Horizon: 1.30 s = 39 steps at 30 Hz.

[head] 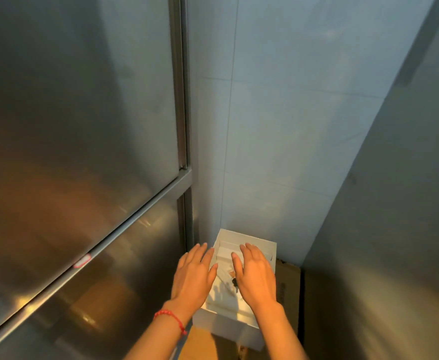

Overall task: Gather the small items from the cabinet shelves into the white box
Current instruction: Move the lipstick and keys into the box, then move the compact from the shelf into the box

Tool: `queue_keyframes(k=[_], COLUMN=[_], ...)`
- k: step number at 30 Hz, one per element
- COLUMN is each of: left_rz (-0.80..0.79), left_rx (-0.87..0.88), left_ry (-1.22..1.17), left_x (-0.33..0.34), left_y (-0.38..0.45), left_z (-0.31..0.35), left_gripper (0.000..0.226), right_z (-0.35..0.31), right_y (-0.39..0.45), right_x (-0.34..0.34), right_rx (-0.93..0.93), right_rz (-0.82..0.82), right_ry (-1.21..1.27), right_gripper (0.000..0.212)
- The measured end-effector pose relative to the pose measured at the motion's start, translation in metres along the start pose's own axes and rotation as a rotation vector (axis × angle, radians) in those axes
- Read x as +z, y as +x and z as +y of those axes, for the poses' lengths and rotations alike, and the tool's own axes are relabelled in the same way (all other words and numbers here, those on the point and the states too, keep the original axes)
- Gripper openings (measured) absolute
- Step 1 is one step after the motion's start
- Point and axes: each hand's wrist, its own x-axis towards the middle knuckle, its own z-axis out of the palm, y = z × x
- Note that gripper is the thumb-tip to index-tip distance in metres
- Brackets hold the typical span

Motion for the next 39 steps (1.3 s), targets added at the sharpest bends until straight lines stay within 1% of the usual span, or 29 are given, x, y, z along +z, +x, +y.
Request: queue_keyframes(k=[6, 14, 24, 34, 39], left_rz=[0.048, 0.084, 0.129, 0.209, 0.271], left_rx=[-0.076, -0.130, -0.123, -0.133, -0.129], left_ry=[0.004, 0.094, 0.108, 0.118, 0.148], left_x=[-0.038, -0.080, -0.113, -0.151, -0.169], left_y=[-0.040, -0.088, -0.139, -0.229, -0.265], left_z=[0.003, 0.003, 0.007, 0.019, 0.017], left_gripper=[0.052, 0.052, 0.052, 0.051, 0.051], right_z=[-0.026, -0.054, -0.070, -0.098, -0.115], right_y=[-0.033, -0.071, -0.118, -0.211, -0.243], right_x=[-0.029, -0.061, -0.091, -0.118, -0.133], right_rx=[-0.068, -0.193, -0.277, -0.338, -0.368], right_rz=[-0.020, -0.015, 0.015, 0.027, 0.032], right_ry=[-0.019, -0.055, -0.062, -0.011, 0.008], right_gripper=[0.052, 0.053, 0.053, 0.053, 0.053])
